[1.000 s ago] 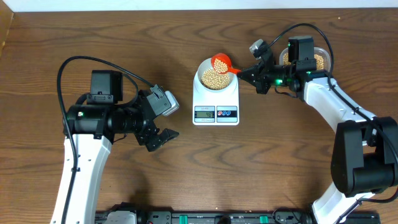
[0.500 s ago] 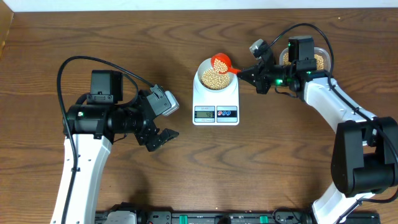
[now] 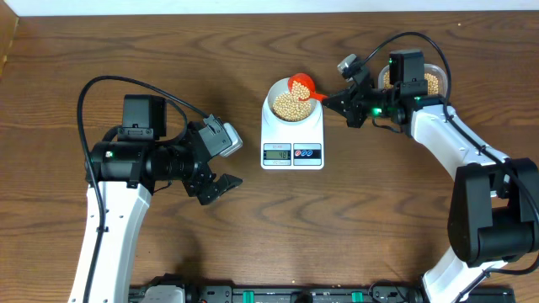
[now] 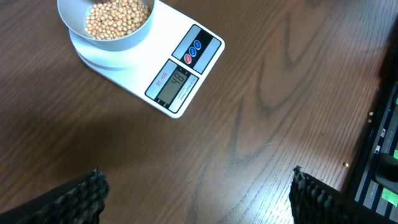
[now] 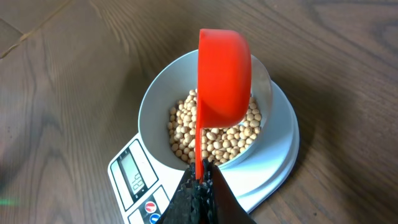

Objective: Scoop item into bowl and weigh 50g on scale
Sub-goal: 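Hold the empty red scoop above the bowl while the scale settles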

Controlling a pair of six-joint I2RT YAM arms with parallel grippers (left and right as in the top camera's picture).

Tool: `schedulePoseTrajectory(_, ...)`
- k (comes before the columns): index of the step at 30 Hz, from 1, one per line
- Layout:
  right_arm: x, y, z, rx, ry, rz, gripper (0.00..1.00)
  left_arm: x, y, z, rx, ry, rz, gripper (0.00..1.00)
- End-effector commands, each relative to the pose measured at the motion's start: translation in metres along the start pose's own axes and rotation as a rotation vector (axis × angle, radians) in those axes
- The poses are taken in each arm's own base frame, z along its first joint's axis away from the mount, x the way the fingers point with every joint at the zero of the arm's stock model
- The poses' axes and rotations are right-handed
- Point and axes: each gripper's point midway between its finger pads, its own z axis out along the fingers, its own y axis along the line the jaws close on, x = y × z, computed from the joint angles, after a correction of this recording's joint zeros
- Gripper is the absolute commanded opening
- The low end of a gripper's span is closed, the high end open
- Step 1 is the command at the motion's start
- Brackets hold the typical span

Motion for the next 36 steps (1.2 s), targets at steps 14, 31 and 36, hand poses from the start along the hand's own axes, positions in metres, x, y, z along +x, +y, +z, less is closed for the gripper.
schedulePoseTrajectory(14,-0.0163,0.016,-0.0081,-0.062,-0.05,-0.044,0.01,-0.0035,0.0021,-0.0029,-0.006,-0.007,0.017,0.96)
schedulePoseTrajectory(31,-0.0161,0.0155,-0.0087,-0.061,-0.05,-0.035,0.01,-0.0034,0.0021,-0.0029,-0.007,-0.007,0.017,0.95)
schedulePoseTrajectory(36,-0.0161,0.0154,-0.0087,-0.061,-0.05,-0.035,0.01,-0.0035,0.0021,-0.0029,-0.006,-0.007,0.017,0.95)
